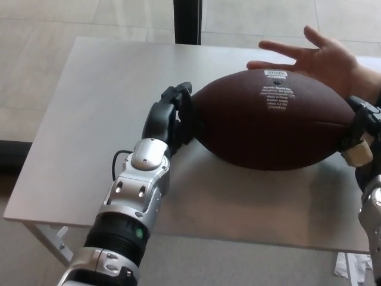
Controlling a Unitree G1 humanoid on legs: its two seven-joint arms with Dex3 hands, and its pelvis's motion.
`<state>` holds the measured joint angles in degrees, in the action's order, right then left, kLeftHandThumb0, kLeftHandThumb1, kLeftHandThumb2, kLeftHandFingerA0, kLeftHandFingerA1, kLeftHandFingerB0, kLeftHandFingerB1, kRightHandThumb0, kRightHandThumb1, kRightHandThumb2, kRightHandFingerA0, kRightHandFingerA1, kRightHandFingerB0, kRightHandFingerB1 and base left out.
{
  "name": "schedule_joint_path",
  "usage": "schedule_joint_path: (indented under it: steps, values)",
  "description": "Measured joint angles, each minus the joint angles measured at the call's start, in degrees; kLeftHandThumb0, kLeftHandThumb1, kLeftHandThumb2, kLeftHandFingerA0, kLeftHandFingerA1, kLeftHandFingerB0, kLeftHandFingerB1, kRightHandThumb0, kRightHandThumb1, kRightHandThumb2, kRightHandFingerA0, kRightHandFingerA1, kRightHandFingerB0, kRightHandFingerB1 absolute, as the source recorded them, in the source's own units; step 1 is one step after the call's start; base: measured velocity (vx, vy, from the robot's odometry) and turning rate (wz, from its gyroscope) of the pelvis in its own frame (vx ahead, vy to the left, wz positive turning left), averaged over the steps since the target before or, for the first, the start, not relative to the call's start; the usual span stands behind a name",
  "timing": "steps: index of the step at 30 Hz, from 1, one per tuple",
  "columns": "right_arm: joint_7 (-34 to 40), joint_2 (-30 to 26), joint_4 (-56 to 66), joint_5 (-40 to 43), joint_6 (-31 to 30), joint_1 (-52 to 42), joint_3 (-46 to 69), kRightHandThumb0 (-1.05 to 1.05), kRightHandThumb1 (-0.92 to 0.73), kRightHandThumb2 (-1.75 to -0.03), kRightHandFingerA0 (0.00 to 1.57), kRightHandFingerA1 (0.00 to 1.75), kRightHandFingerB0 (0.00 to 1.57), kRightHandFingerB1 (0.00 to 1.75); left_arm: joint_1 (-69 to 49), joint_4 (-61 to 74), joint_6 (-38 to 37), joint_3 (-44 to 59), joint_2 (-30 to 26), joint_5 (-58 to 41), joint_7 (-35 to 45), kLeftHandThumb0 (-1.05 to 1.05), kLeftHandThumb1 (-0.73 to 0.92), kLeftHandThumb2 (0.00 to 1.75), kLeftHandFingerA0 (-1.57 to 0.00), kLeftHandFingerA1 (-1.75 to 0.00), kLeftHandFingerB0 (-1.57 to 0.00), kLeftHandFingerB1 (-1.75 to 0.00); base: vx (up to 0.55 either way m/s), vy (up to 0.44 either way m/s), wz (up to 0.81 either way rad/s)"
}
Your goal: The robot uses both its hands to grab the left and right ends of a football kept in the middle of the desk infront of it, lifts it up and places it in the palm of a person
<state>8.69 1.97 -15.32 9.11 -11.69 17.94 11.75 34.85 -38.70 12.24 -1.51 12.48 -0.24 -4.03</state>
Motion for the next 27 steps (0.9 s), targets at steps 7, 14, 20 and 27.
schedule_joint_path:
  steps: [7, 14, 20, 27]
  values:
    - [0.9, 0.0, 4.5, -0.8, -0.6, 2.4, -0.7, -0.92, -0.91, -0.68, 0.68, 0.61, 0.51, 0.35, -0.8, 0.3, -1.0, 0.1, 0.0, 0.1, -0.3, -0.95, 0.9, 1.3, -0.31, -0.63, -0.07, -0.35, 0.0, 0.0, 0.0]
    - [1.1, 0.2, 9.0, -1.1, -1.7, 1.6, -3.0, -0.89, -0.88, -0.68, 0.58, 0.64, 0.44, 0.34, -0.9, 0.1, -1.2, 1.5, 0.2, -0.4, -1.8, -0.99, 0.92, 0.95, -0.39, -0.68, -0.18, -0.38, 0.0, 0.0, 0.0]
    - [1.3, 0.1, 9.3, -2.8, -1.2, 0.1, -5.9, -0.87, -0.87, -0.66, 0.57, 0.56, 0.46, 0.36, -0.1, -0.8, -1.1, 2.5, 0.2, -0.6, -4.1, -0.91, 0.91, 0.92, -0.48, -0.77, -0.21, -0.4, 0.0, 0.0, 0.0]
    - [3.1, -0.5, 7.2, -7.0, 1.0, -0.4, -9.5, -0.87, -0.86, -0.66, 0.61, 0.7, 0.52, 0.39, 0.8, -1.6, -1.2, 6.5, 1.3, -2.6, -6.4, -0.95, 0.91, 1.25, -0.39, -0.68, -0.12, -0.43, 0.0, 0.0, 0.0]
